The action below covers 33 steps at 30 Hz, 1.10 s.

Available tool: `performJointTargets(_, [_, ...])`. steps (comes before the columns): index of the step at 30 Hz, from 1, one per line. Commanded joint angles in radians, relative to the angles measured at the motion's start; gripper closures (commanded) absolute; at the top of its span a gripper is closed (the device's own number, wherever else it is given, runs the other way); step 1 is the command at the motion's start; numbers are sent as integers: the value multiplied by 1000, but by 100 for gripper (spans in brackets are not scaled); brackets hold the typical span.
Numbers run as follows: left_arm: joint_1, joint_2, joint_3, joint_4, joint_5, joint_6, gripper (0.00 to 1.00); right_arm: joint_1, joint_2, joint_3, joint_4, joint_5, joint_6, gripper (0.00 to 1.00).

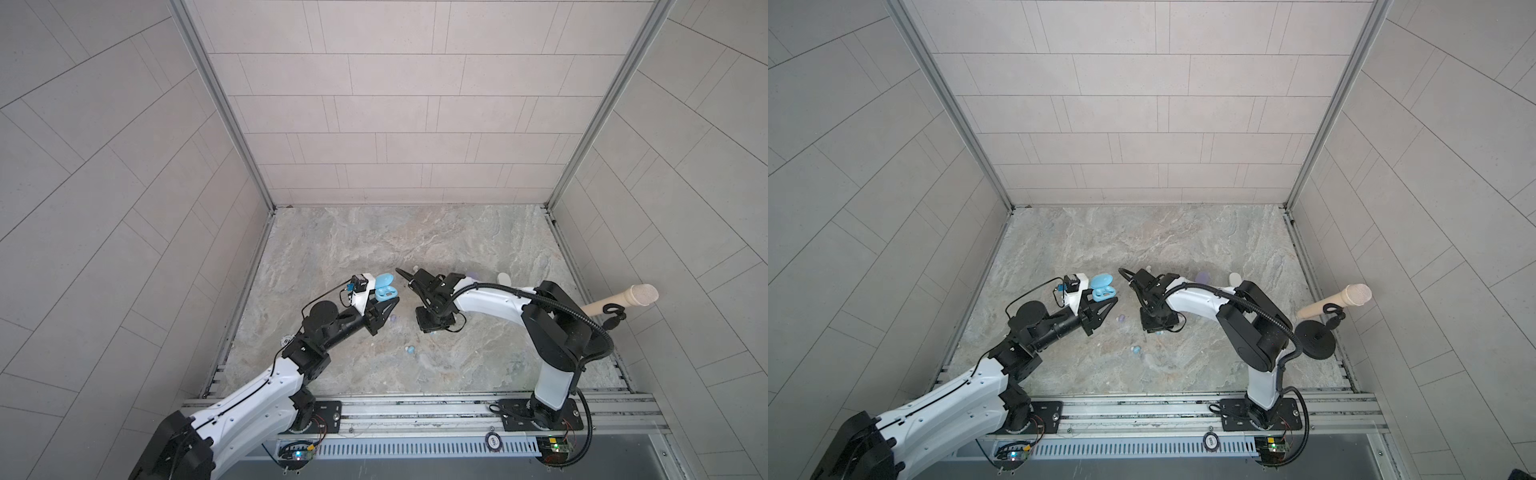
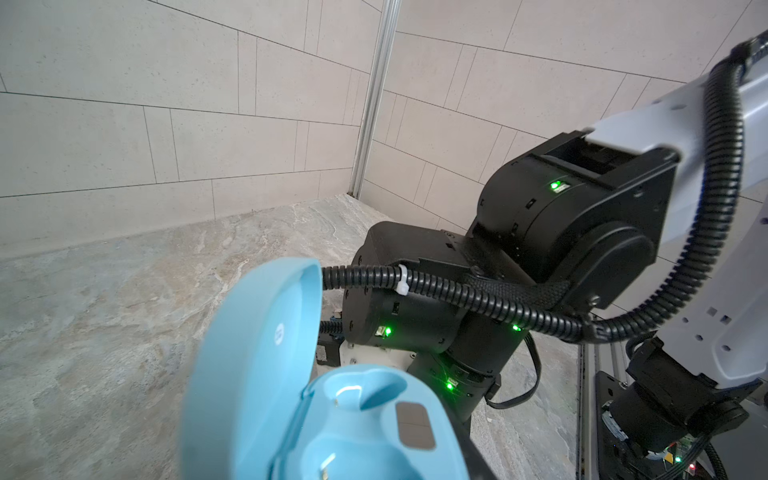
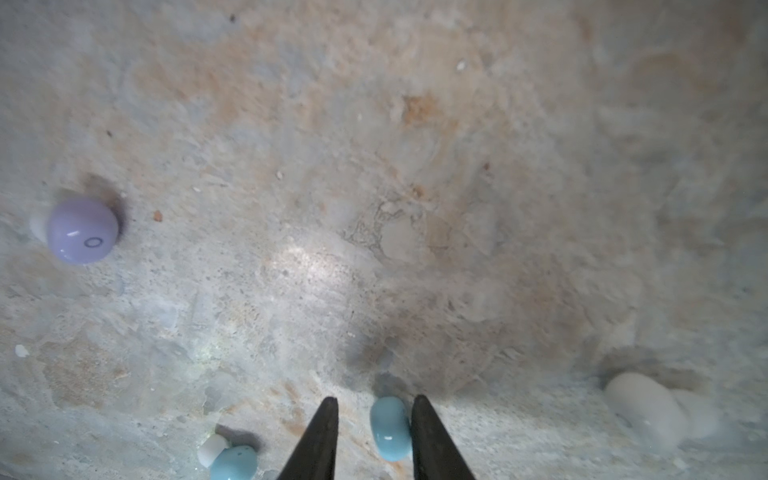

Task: Insert the wireless bluetooth earbuds into the charging case
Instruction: 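Close the right gripper on the light-blue earbud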

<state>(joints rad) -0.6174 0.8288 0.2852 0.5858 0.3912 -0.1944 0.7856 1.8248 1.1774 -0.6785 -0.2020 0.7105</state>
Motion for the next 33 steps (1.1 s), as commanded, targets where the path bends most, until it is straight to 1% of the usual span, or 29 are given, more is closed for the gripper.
performJointTargets(1, [5,-14,-8,23,-3,-8,100,9,5,-12,-40,17,3,66])
performJointTargets(14, [5,-16,-8,24,-5,-7,100,10,35,-22,-19,41,36,67])
performJointTargets(23, [5,-11,-9,28,-5,-7,100,10,39,-37,-30,49,40,77])
performJointTargets(33, [5,-8,-6,22,1,-8,100,7,13,-39,-30,53,41,85])
